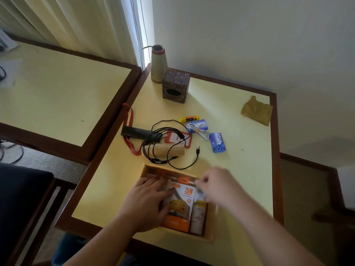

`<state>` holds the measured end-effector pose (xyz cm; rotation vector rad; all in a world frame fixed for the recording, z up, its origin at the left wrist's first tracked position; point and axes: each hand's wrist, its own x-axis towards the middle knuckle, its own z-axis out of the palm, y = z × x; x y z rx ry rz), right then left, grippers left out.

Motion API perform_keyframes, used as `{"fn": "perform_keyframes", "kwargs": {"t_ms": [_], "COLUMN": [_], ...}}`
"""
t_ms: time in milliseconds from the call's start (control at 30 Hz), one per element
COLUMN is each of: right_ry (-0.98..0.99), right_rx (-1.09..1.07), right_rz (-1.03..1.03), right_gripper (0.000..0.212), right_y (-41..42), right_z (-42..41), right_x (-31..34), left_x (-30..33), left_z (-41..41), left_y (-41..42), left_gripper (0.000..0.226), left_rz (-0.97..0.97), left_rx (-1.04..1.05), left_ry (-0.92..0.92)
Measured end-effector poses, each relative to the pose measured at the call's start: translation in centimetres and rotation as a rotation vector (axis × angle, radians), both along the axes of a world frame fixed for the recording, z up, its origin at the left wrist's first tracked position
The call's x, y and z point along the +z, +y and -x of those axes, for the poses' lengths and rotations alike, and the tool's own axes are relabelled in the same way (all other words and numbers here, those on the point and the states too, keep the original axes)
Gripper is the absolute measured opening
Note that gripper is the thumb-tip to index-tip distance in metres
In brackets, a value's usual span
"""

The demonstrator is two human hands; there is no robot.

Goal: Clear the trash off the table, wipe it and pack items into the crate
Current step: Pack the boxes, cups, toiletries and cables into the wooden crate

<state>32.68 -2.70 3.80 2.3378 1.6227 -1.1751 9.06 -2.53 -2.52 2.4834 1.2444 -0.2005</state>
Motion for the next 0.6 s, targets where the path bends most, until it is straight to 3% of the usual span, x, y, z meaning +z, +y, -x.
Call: {"fn": "perform_keyframes", "kwargs": {"t_ms": [100,167,267,433,600], "right_ry": [0.229,0.133,-0.025,-0.174,-0.285], "right_rx": [-0.306,-0.359,-0.205,0.279,0.380], "right_rz": [-0.265,-0.444,-0.482,-0.379,-0.337], "right_gripper": [0.032,0.028,0.017,0.034,0.043], "right_y": [4.0,7.4,12.0,18.0,22.9], "right_z": [-4.3,-6.6,-7.1,-3.6,-1.8], "right_x": [3.1,3.4,1.7,-1.9,-5.4], "left_x": [0.0,0.2,0.2,-0.1,-0.6], "left_z": [0.0,0.0,0.1,0.3,0.4], "left_y": [0.1,0.2,0.1,0.2,0.4], "left_gripper": [0.060,0.059,0.059,0.056,0.055], "left_rz": [-0.003,0.002,0.022,0.030,0.012], "left_rx": [-0.001,0.014,0.026,0.021,0.032], "left_ry": [-0.012,-0.025,-0.046,-0.091,-0.116]}}
